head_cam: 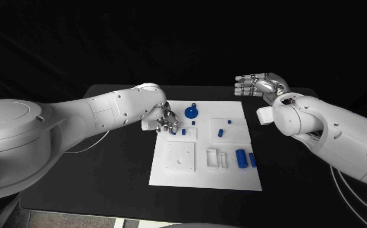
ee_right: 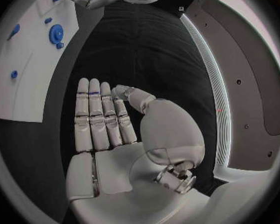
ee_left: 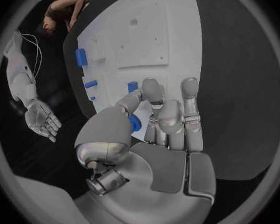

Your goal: Assemble the parts on the task board

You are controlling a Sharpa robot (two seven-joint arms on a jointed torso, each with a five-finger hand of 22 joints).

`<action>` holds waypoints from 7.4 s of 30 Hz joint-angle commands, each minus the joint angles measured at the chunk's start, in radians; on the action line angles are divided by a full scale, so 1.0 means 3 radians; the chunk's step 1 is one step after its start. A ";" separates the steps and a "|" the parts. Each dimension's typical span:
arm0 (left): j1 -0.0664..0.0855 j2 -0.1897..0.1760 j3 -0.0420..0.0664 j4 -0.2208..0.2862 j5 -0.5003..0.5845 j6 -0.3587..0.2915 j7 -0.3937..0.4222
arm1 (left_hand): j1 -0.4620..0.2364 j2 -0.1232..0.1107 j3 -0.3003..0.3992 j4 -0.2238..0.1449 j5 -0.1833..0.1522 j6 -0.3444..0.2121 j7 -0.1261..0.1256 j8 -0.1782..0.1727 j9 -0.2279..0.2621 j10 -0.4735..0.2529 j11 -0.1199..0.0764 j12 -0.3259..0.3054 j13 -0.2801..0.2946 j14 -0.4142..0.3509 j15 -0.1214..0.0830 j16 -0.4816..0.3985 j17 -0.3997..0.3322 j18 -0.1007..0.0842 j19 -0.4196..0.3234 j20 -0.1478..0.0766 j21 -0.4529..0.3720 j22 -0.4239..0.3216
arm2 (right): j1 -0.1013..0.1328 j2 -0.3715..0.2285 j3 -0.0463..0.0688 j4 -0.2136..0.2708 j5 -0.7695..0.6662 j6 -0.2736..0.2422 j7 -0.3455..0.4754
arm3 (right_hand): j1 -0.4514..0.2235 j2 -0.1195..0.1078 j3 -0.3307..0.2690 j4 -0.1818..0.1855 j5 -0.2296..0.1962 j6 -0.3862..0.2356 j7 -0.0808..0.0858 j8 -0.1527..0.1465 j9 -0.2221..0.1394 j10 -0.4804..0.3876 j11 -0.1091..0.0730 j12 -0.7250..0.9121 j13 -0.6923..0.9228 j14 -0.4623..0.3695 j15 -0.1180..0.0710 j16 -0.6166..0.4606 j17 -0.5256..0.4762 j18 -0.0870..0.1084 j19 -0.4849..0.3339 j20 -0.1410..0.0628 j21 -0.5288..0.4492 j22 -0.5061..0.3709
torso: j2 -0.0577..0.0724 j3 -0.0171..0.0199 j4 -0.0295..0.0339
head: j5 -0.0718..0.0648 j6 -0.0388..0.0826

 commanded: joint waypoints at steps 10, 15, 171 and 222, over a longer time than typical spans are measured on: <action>-0.0010 0.0021 -0.0001 0.0012 -0.0017 0.0103 0.0035 | 0.0028 0.0061 -0.0080 0.0068 -0.0132 0.0849 -0.0474 0.0028 0.0969 0.0139 -0.0039 0.0077 0.0054 0.0032 0.0004 0.0045 0.0054 0.0055 0.0016 0.0035 -0.0023 0.0057 | 0.0000 0.0006 0.0002 -0.0001 -0.0016 0.0063 0.0015 | -0.0002 -0.0005 0.0019 -0.0030 0.0019 -0.0026 0.0008 0.0002 -0.0005 -0.0027 -0.0002 -0.0018 -0.0005 -0.0002 0.0012 -0.0007 -0.0005 0.0035 -0.0030 0.0001 0.0015 -0.0002 | 0.0001 -0.0003 0.0000 | -0.0005 -0.0003; -0.0010 0.0025 -0.0001 0.0013 -0.0018 0.0102 0.0049 | 0.0017 0.0088 -0.0108 0.0105 -0.0193 0.0864 -0.0478 0.0027 0.0983 0.0138 -0.0038 0.0092 0.0080 0.0036 0.0006 0.0054 0.0070 0.0064 0.0019 0.0047 -0.0022 0.0057 | 0.0000 0.0005 0.0002 0.0000 -0.0016 0.0063 0.0014 | 0.0003 -0.0004 0.0032 -0.0040 0.0023 -0.0026 0.0009 0.0002 -0.0005 -0.0027 -0.0002 -0.0018 -0.0005 -0.0003 0.0011 -0.0007 -0.0005 0.0035 -0.0031 0.0000 0.0021 0.0000 | 0.0001 -0.0004 0.0002 | -0.0005 -0.0007; -0.0165 0.0098 -0.0002 0.0073 -0.1853 -0.1523 0.2195 | 0.1535 -0.0268 -0.1405 -0.0008 -0.0617 -0.0102 0.0078 0.0008 -0.2312 -0.0944 0.0545 -0.2374 -0.1200 -0.0731 0.0359 -0.0777 -0.1660 0.0174 -0.0186 0.0283 -0.1067 0.0070 | 0.0000 -0.0028 0.0002 0.0040 0.0030 0.0168 0.0053 | -0.0044 -0.0055 -0.0003 -0.0029 0.0107 -0.0060 0.0017 0.0002 -0.0005 -0.0061 0.0012 -0.0018 -0.0005 -0.0028 0.0026 -0.0007 -0.0005 0.0036 -0.0059 0.0020 0.0017 -0.0016 | 0.0050 -0.0004 -0.0035 | -0.0085 0.0070; -0.0294 0.0212 -0.0001 -0.0222 -0.1857 -0.1468 0.2284 | 0.1544 -0.0311 -0.1133 0.0088 -0.0587 -0.0087 0.0074 0.0006 -0.2326 -0.0970 0.0536 -0.2382 -0.1202 -0.0627 0.0330 -0.0645 -0.1732 0.0197 -0.0201 0.0259 -0.0781 0.0072 | 0.0001 -0.0013 0.0002 0.0051 0.0029 0.0173 0.0051 | -0.0044 -0.0051 -0.0012 -0.0027 0.0115 -0.0062 0.0017 0.0002 -0.0005 -0.0062 0.0012 -0.0018 -0.0005 -0.0028 0.0026 -0.0007 -0.0005 0.0037 -0.0049 0.0020 -0.0005 -0.0016 | 0.0054 -0.0003 -0.0039 | -0.0109 0.0050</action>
